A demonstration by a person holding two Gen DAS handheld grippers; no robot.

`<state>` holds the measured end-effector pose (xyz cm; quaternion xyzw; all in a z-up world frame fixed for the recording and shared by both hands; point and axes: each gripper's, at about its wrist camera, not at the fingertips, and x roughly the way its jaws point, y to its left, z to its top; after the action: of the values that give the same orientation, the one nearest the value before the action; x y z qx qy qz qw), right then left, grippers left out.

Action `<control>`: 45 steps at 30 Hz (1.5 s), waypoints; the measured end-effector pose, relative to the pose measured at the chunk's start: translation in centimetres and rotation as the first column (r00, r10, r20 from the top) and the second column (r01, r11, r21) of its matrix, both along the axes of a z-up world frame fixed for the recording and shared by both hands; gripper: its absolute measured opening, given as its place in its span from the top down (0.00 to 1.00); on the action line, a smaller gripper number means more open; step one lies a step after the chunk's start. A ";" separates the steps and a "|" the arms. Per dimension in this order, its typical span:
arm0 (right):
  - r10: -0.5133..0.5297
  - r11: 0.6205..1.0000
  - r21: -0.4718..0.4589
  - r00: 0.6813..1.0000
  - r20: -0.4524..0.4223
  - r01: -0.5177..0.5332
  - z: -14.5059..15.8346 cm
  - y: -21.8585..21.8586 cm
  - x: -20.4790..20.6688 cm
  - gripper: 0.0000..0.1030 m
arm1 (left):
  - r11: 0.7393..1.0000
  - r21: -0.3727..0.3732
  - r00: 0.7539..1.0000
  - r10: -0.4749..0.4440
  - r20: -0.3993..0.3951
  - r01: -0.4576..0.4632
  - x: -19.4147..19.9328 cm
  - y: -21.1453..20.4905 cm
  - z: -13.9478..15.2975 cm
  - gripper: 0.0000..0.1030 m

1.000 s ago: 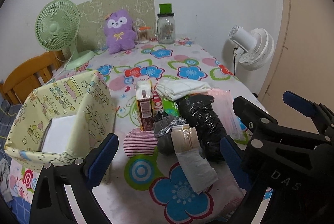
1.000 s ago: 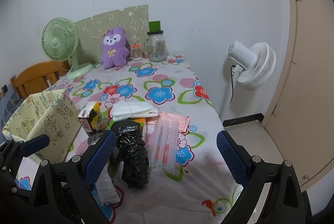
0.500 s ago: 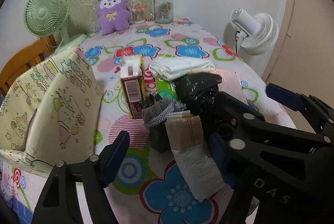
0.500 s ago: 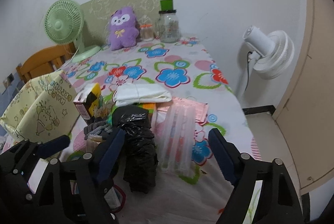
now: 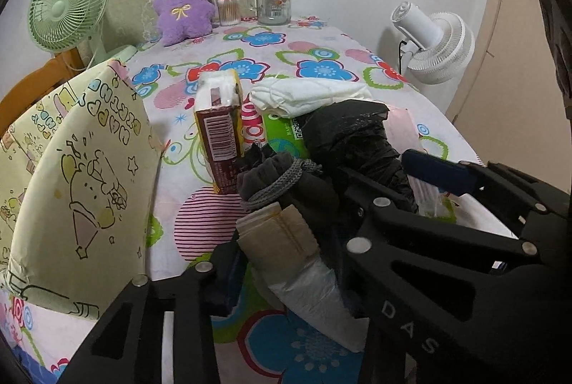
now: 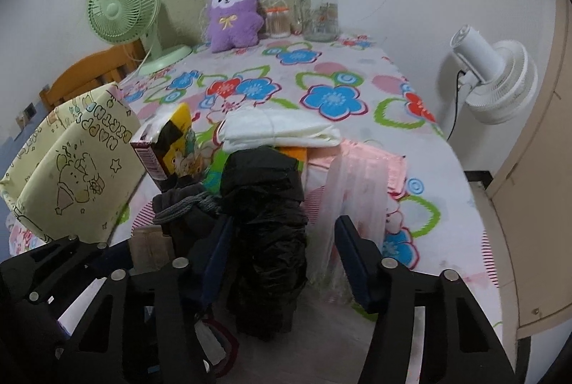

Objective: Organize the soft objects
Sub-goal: 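Close right tool on the black plastic bundle while left tool grasps the grey sock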

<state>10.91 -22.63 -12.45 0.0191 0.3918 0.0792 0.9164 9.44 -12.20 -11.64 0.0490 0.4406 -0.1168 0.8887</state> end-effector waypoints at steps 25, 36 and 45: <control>-0.031 0.998 0.049 0.998 0.060 0.028 2.9 -0.1 -2.7 0.74 | 0.999 -0.042 0.996 -0.013 0.087 0.017 -2.1 1.0 3.4 0.77; -0.054 0.997 0.060 0.992 0.111 0.047 4.9 -0.4 -4.3 0.74 | 0.998 -0.050 0.991 -0.028 0.129 0.035 -3.1 1.2 4.9 0.77; -0.065 0.995 0.078 0.991 0.117 0.056 5.4 -0.7 -4.3 0.74 | 0.998 -0.042 0.984 -0.040 0.173 0.048 -2.9 0.8 5.8 0.77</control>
<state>6.66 -23.36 -7.00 0.0604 0.3322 0.0672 0.9389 6.55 -11.40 -5.85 0.0482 0.3581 -0.1420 0.9216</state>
